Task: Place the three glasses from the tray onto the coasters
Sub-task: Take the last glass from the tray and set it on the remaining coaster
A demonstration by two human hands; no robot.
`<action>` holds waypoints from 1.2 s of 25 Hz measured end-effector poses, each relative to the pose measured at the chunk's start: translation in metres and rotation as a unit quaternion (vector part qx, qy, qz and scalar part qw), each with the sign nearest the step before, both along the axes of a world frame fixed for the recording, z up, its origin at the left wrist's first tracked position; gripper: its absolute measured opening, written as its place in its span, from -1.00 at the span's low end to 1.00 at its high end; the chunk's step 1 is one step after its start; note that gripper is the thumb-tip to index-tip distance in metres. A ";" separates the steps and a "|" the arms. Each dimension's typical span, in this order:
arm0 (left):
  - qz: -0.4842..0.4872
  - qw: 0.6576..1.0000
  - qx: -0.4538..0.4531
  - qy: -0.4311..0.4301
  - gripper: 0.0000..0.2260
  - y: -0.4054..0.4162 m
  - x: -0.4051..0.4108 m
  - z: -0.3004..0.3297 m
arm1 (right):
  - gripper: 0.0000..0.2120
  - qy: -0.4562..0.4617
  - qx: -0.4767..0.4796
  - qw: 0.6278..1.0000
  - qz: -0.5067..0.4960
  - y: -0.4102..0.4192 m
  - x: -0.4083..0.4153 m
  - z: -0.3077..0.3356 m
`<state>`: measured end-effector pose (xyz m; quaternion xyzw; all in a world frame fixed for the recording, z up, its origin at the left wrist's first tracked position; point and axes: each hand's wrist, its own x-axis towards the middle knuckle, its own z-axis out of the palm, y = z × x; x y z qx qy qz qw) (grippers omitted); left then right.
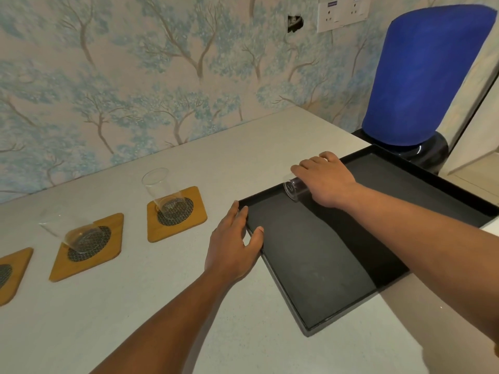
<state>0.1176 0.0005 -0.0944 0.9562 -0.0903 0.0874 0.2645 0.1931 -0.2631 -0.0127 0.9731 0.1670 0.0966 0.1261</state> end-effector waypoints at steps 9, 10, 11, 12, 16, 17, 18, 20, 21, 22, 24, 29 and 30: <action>0.006 0.987 -0.158 0.012 -0.46 0.013 -0.018 0.020 | -0.36 -0.074 0.037 0.995 0.058 0.029 -0.039 0.012; 0.012 0.986 -0.164 0.002 -0.53 0.025 -0.023 0.025 | -0.35 -0.084 0.042 0.993 0.076 0.043 -0.044 0.016; 0.020 0.986 -0.164 -0.010 -0.59 0.039 -0.028 0.030 | -0.35 -0.090 0.047 0.990 0.095 0.059 -0.049 0.020; 0.030 0.987 -0.159 -0.020 -0.63 0.055 -0.034 0.034 | -0.36 -0.097 0.054 0.987 0.115 0.076 -0.054 0.023; 0.085 0.986 -0.138 -0.040 -0.68 0.143 -0.064 0.043 | -0.35 -0.121 0.091 0.970 0.190 0.165 -0.074 0.027; 0.105 0.984 -0.134 -0.041 -0.69 0.167 -0.073 0.043 | -0.34 -0.118 0.103 0.966 0.206 0.190 -0.079 0.027; 0.125 0.983 -0.131 -0.041 -0.69 0.193 -0.083 0.043 | -0.34 -0.110 0.117 0.962 0.220 0.216 -0.084 0.025; 0.159 0.980 -0.116 -0.039 -0.68 0.247 -0.104 0.042 | -0.34 -0.084 0.151 0.956 0.237 0.272 -0.096 0.020; 0.170 0.979 -0.105 -0.038 -0.68 0.274 -0.114 0.042 | -0.33 -0.068 0.176 0.952 0.240 0.300 -0.102 0.017; 0.180 0.978 -0.095 -0.038 -0.67 0.301 -0.124 0.041 | -0.31 -0.050 0.205 0.947 0.241 0.329 -0.108 0.015; 0.203 0.975 -0.078 -0.037 -0.68 0.355 -0.146 0.038 | -0.28 -0.010 0.272 0.932 0.239 0.386 -0.122 0.012; 0.266 0.962 -0.046 -0.051 -0.68 0.476 -0.186 0.032 | -0.24 0.106 0.433 0.867 0.224 0.515 -0.143 0.007; 0.272 0.960 -0.043 -0.053 -0.68 0.496 -0.191 0.029 | -0.25 0.124 0.465 0.849 0.219 0.538 -0.143 0.005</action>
